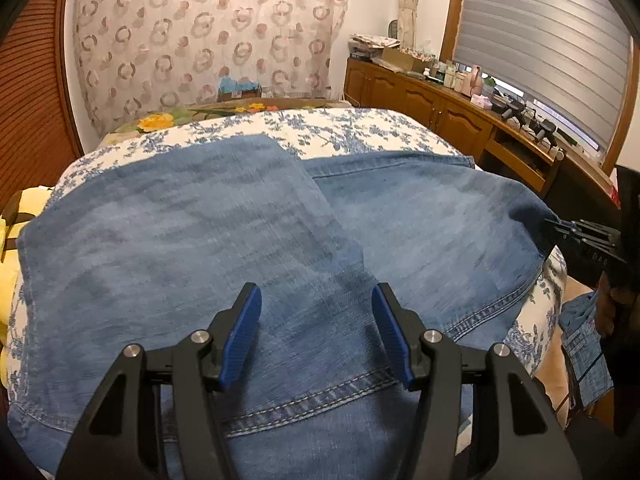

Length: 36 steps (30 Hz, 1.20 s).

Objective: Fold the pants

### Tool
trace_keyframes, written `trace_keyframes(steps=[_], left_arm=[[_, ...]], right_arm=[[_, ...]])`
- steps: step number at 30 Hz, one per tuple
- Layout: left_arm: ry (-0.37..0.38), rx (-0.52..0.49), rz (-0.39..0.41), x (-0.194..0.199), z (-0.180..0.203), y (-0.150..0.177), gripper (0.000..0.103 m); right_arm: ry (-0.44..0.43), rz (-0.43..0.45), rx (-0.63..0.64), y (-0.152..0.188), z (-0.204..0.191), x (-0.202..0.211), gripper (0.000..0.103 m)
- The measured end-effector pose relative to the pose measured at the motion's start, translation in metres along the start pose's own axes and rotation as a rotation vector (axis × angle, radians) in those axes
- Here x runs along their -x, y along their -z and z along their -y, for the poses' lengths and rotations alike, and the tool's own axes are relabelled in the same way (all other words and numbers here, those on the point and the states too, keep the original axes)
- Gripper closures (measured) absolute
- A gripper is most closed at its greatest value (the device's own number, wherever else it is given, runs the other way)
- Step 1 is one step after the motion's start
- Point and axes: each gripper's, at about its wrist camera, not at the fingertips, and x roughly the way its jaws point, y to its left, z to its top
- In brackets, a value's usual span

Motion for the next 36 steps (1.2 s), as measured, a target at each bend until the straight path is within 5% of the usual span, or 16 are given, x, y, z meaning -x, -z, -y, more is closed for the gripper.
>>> trace_keyframes(steps=[22, 31, 36], left_arm=[[-0.059, 0.074, 0.083, 0.047, -0.045, 0.014, 0.046], [-0.091, 0.134, 0.106, 0.065, -0.077, 0.028, 0.046], [-0.092, 0.160, 0.106, 0.065, -0.088, 0.034, 0.046]], right_arm=[[-0.364, 0.208, 0.197, -0.119, -0.143, 0.026, 0.093], [-0.520, 0.196, 0.307, -0.137, -0.225, 0.015, 0.093], [-0.488, 0.120, 0.354, -0.124, -0.248, -0.009, 0.088]])
